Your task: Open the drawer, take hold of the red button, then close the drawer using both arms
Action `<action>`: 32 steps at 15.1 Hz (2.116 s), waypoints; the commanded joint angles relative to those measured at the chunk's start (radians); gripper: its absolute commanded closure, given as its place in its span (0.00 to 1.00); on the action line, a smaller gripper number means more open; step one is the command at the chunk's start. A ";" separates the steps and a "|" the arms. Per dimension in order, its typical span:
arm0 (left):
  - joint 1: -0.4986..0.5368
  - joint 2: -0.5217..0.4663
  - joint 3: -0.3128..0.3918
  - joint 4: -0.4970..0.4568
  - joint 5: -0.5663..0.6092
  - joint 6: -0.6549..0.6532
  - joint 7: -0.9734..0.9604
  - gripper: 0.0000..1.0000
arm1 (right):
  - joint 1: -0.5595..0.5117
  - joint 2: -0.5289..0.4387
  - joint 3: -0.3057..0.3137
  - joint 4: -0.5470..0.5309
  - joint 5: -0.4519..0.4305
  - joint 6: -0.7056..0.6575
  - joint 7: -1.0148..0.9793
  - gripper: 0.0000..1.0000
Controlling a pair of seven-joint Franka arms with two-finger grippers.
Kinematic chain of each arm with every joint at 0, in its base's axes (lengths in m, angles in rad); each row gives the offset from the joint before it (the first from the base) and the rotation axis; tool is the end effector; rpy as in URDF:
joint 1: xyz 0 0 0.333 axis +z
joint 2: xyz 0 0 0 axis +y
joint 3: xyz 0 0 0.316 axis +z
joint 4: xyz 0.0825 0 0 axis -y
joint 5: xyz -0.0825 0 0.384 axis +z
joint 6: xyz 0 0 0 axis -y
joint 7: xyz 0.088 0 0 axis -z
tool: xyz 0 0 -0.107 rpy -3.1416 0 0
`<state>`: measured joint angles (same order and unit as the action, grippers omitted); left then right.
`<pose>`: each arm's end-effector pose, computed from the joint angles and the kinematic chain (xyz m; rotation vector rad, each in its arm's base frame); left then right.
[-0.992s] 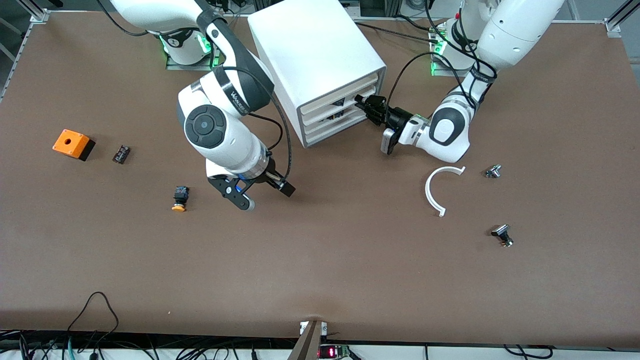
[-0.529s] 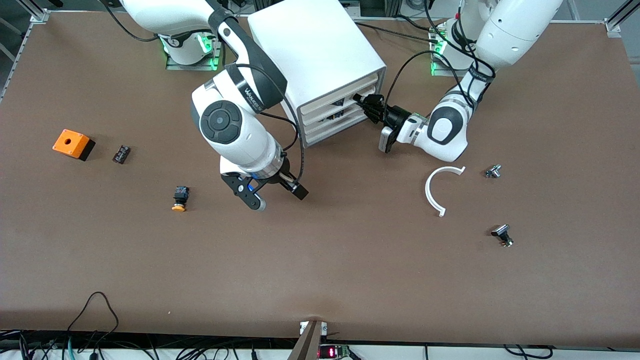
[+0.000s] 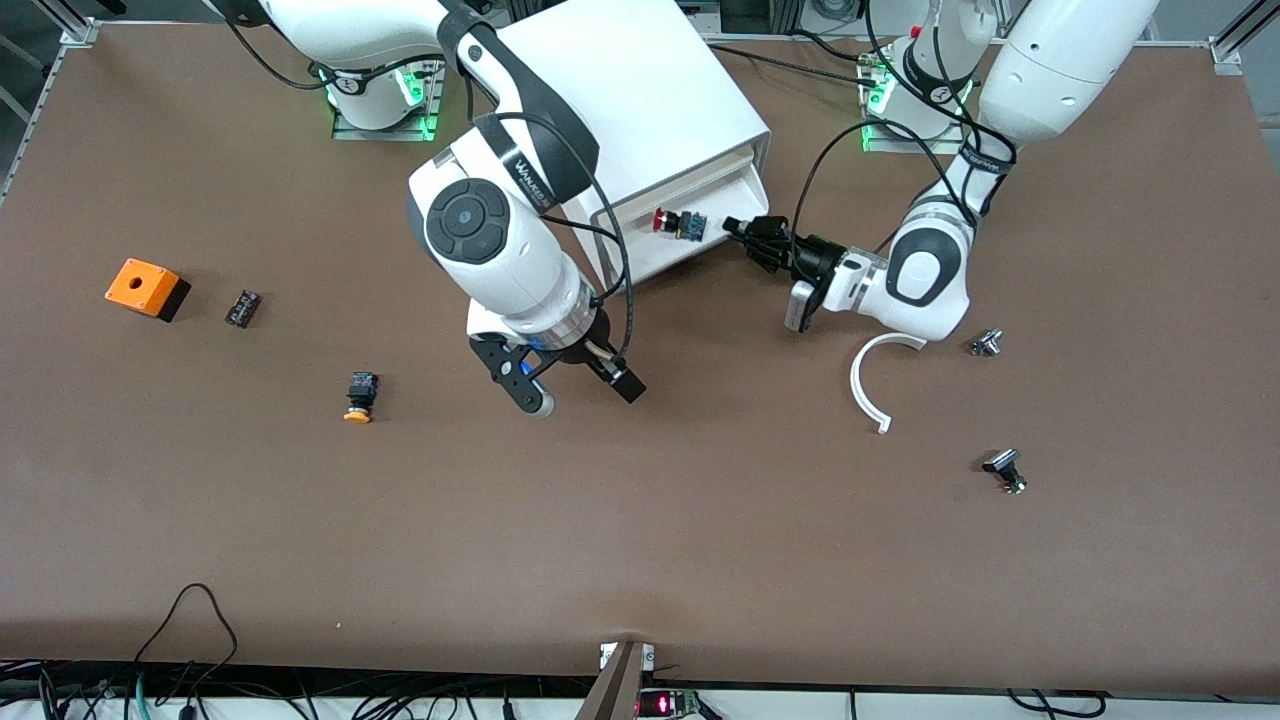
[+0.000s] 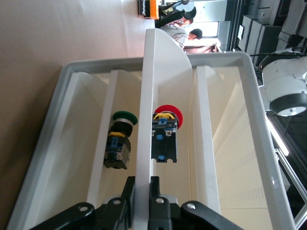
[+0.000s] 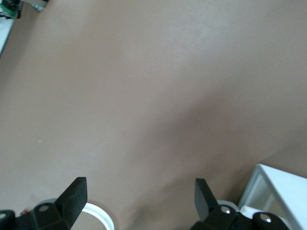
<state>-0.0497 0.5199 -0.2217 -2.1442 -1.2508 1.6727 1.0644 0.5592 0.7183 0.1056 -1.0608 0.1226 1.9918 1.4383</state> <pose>0.4570 -0.2267 0.1780 1.6687 -0.4005 -0.3573 0.6189 0.4603 0.4348 -2.6102 1.1737 0.0745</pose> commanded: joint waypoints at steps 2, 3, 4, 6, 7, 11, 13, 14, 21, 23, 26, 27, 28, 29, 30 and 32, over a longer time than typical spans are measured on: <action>0.046 0.032 0.005 0.116 0.068 -0.005 -0.095 1.00 | 0.018 0.027 -0.001 0.044 0.017 0.067 0.036 0.01; 0.059 0.051 0.004 0.142 0.089 -0.005 -0.103 1.00 | 0.028 0.029 -0.001 0.045 0.017 0.087 0.039 0.01; 0.073 0.064 0.005 0.164 0.106 -0.005 -0.104 1.00 | 0.042 0.035 -0.001 0.044 0.015 0.108 0.051 0.01; 0.102 0.101 0.005 0.217 0.145 -0.005 -0.107 1.00 | 0.071 0.050 -0.003 0.044 0.015 0.159 0.100 0.01; 0.109 0.117 0.005 0.237 0.161 -0.005 -0.113 1.00 | 0.080 0.059 -0.001 0.044 0.015 0.176 0.112 0.01; 0.123 0.129 0.007 0.271 0.182 -0.005 -0.141 1.00 | 0.133 0.089 -0.001 0.044 0.017 0.246 0.178 0.01; 0.123 0.129 0.008 0.280 0.183 -0.005 -0.153 1.00 | 0.160 0.098 0.000 0.044 0.015 0.249 0.194 0.01; 0.123 0.129 0.008 0.280 0.183 -0.005 -0.155 1.00 | 0.169 0.099 0.002 0.044 0.015 0.242 0.203 0.01; 0.148 0.066 0.021 0.282 0.188 -0.056 -0.203 0.00 | 0.200 0.112 0.000 0.039 0.014 0.217 0.440 0.01; 0.148 0.019 0.027 0.340 0.291 -0.085 -0.332 0.00 | 0.200 0.116 0.000 0.039 0.012 0.197 0.568 0.01; 0.149 -0.001 0.027 0.487 0.451 -0.197 -0.521 0.00 | 0.203 0.118 -0.001 0.039 0.011 0.167 0.693 0.01; 0.151 -0.008 0.027 0.535 0.502 -0.232 -0.567 0.00 | 0.203 0.118 -0.001 0.039 0.011 0.165 0.739 0.01; 0.151 -0.011 0.025 0.582 0.561 -0.264 -0.619 0.00 | 0.203 0.119 -0.001 0.039 0.012 0.162 0.779 0.01; 0.151 -0.018 0.025 0.630 0.623 -0.307 -0.679 0.00 | 0.205 0.121 -0.001 0.038 0.012 0.147 0.821 0.01; 0.151 -0.023 0.025 0.674 0.673 -0.351 -0.733 0.00 | 0.211 0.124 -0.001 0.038 0.012 0.137 0.853 0.01; 0.149 -0.029 0.021 0.736 0.761 -0.416 -0.835 0.00 | 0.231 0.128 -0.001 0.033 0.008 0.128 0.890 0.01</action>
<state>0.1044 0.4862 -0.1988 -1.4899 -0.5817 1.3260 0.3318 0.7643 0.8228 0.1073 -1.0588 0.1290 2.1411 2.2660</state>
